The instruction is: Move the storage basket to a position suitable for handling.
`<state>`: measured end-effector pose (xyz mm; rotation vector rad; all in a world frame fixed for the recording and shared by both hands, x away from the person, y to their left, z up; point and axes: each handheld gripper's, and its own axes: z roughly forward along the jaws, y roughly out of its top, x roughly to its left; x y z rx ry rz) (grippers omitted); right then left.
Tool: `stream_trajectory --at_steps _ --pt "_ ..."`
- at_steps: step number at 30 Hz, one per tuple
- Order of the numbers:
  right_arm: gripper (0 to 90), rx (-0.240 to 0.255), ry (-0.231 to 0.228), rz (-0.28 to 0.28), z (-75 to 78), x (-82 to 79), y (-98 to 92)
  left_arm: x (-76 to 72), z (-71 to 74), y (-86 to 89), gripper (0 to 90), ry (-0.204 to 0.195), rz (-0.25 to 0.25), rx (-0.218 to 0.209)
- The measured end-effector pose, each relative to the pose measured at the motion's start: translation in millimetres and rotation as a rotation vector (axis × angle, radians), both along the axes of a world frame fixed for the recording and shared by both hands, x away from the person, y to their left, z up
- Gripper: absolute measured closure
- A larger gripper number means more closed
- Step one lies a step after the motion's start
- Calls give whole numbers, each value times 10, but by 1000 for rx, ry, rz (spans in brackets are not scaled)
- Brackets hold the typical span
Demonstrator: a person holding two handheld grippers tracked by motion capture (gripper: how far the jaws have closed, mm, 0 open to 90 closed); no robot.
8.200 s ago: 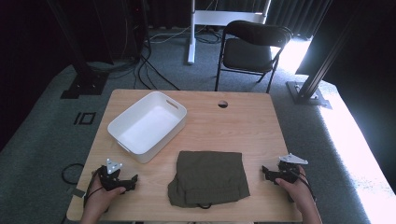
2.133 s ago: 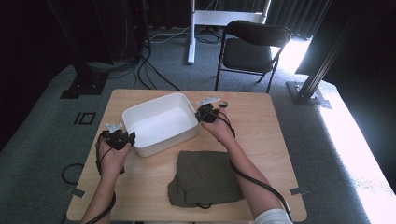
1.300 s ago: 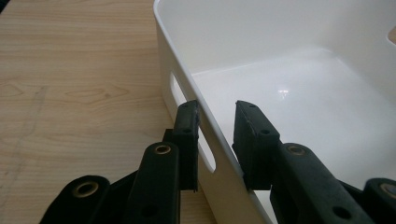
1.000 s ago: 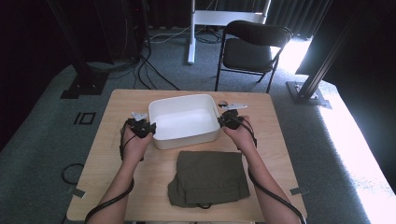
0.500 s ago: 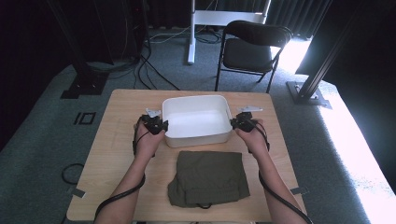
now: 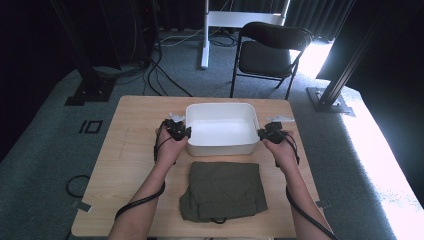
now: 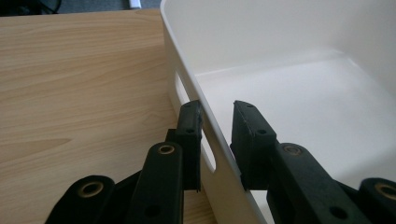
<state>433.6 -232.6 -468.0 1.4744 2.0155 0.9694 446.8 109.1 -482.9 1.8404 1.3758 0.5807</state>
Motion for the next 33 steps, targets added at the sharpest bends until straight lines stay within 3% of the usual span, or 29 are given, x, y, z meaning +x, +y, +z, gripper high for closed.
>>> stream_trajectory --at_steps 6,24,33 --pt "829 14 4 -18 -3 -38 -131 62 3 -105 750 8 -19 -7" --pt "828 16 14 -73 6 -29 -353 295 16 -402 769 4 -50 39" --pt "826 23 15 -85 -3 15 -386 266 13 -432 769 -1 -47 41"
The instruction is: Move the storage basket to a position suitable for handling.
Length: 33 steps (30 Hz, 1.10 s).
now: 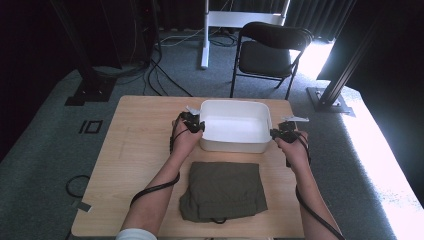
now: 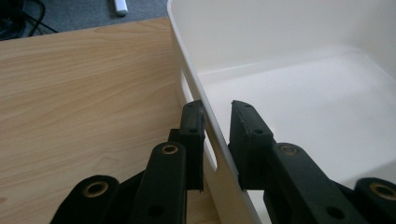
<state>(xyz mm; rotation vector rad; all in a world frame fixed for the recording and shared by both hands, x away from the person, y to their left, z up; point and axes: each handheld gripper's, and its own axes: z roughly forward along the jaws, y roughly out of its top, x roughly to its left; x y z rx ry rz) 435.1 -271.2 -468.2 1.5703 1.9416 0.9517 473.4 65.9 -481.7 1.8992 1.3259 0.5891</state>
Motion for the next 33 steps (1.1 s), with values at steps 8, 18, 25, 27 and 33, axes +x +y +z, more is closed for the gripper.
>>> stream_trajectory --at_steps 8,18,25,27,33 --pt "789 6 12 8 -14 2 -15 -14 10 6 760 13 -7 -3" --pt "424 31 -39 76 -31 49 1 4 60 113 455 -14 -94 -33" --pt "217 115 -63 88 -7 61 -1 -69 142 138 279 -4 -170 5" --pt "164 111 -84 78 -4 51 13 -103 148 135 197 -18 -192 -2" --pt "140 109 -93 91 55 3 63 -215 196 154 168 -51 -192 -35"
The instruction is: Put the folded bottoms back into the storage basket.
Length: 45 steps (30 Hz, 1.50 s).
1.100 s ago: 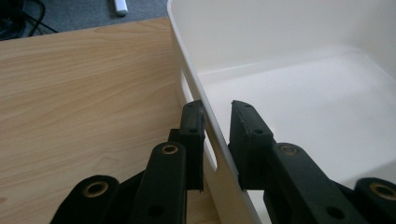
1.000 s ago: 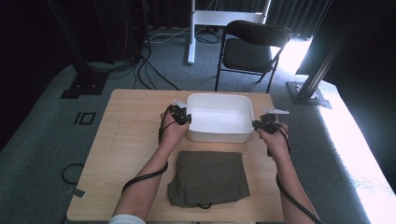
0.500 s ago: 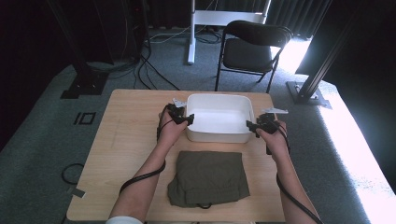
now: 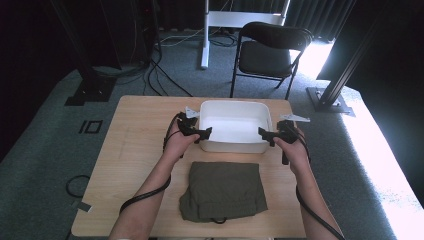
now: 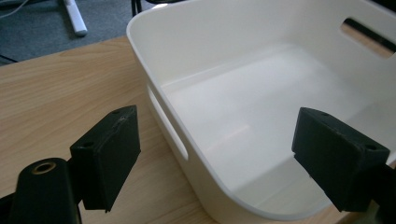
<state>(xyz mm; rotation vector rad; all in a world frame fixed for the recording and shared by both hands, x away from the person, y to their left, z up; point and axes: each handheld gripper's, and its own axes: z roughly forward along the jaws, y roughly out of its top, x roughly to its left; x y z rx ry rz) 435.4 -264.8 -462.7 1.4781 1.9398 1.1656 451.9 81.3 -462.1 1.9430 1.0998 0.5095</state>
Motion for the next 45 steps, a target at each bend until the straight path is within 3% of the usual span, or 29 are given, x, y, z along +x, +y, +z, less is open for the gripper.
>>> stream_trajectory --at_steps 2,5,10,15,22,27,37,45 --pt "137 -12 -9 6 28 -19 17 -31 20 10 168 -3 -9 4" --pt "140 -21 -20 8 59 -48 35 -86 45 30 168 17 -34 -32" --pt "139 -37 -24 53 58 -138 99 -185 69 60 168 24 -54 -40" --pt "138 -27 -41 59 70 -232 129 -281 76 65 169 36 -72 -43" --pt "137 -5 -57 71 111 -379 105 -437 126 78 169 23 -99 -38" --pt "138 -19 -76 74 120 -491 91 -563 152 100 169 15 -118 -51" --pt "137 8 -94 108 82 -733 131 -784 104 221 169 20 -129 -49" --pt "137 -8 -101 156 4 -944 241 -962 -7 262 169 27 -143 -50"
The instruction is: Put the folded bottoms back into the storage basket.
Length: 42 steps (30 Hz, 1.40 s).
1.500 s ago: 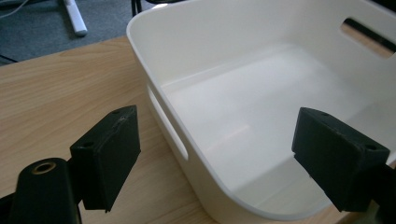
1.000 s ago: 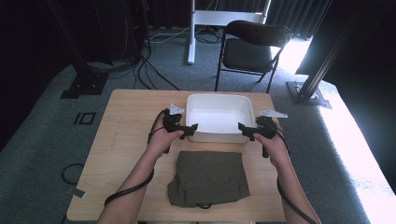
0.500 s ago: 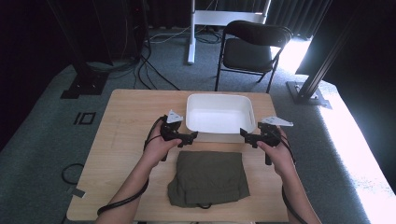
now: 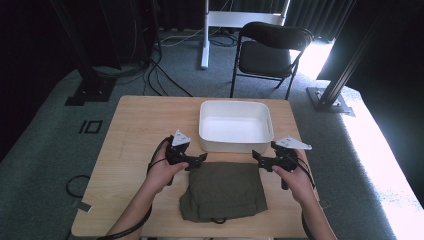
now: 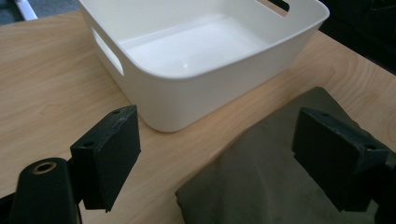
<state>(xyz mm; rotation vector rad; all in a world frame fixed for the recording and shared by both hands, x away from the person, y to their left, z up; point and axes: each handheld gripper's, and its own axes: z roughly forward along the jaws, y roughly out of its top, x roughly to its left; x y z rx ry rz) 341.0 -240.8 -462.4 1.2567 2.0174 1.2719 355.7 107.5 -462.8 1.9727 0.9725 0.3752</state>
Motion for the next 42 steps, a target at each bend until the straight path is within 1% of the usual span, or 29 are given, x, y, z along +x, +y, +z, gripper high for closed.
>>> stream_trajectory --at_steps 1,2,5,7,12,14,18,20,22,24,26,28,30,32,33,36,38,42 --pt "138 3 3 1 -9 -17 8 -17 -15 5 169 3 2 2" --pt "137 5 4 5 -22 -37 18 -31 -41 14 170 7 -12 18" --pt "137 3 10 7 -77 -94 43 -72 -104 36 169 23 -18 39" --pt "137 2 16 11 -116 -120 58 -101 -128 45 169 31 -18 31" --pt "137 -11 26 18 -239 -188 100 -199 -188 38 168 37 -30 40" --pt "138 -7 35 20 -299 -211 115 -242 -223 31 168 44 -40 49" --pt "137 -15 54 20 -421 -251 152 -336 -301 9 168 67 -38 57" --pt "138 -22 60 15 -474 -270 169 -379 -340 0 168 73 -38 71" --pt "137 -22 62 10 -513 -290 177 -412 -373 3 168 83 -24 76" --pt "138 -25 73 13 -560 -326 193 -448 -399 3 168 81 -20 86" --pt "137 -35 85 16 -607 -363 204 -473 -416 9 167 93 -19 78" --pt "138 -37 98 15 -656 -399 207 -502 -437 12 166 96 -18 77" --pt "137 -48 104 14 -703 -425 209 -522 -476 15 152 104 -15 63" --pt "137 -38 115 12 -760 -446 203 -538 -527 24 152 117 -12 69" --pt "138 -34 129 8 -795 -460 200 -547 -553 26 152 124 -8 73" --pt "137 -38 154 4 -866 -502 200 -578 -620 31 152 148 -9 76" --pt "136 -37 168 7 -900 -532 203 -604 -664 25 152 165 -14 63" --pt "136 -38 191 -6 -961 -567 208 -639 -739 5 152 174 -8 68"
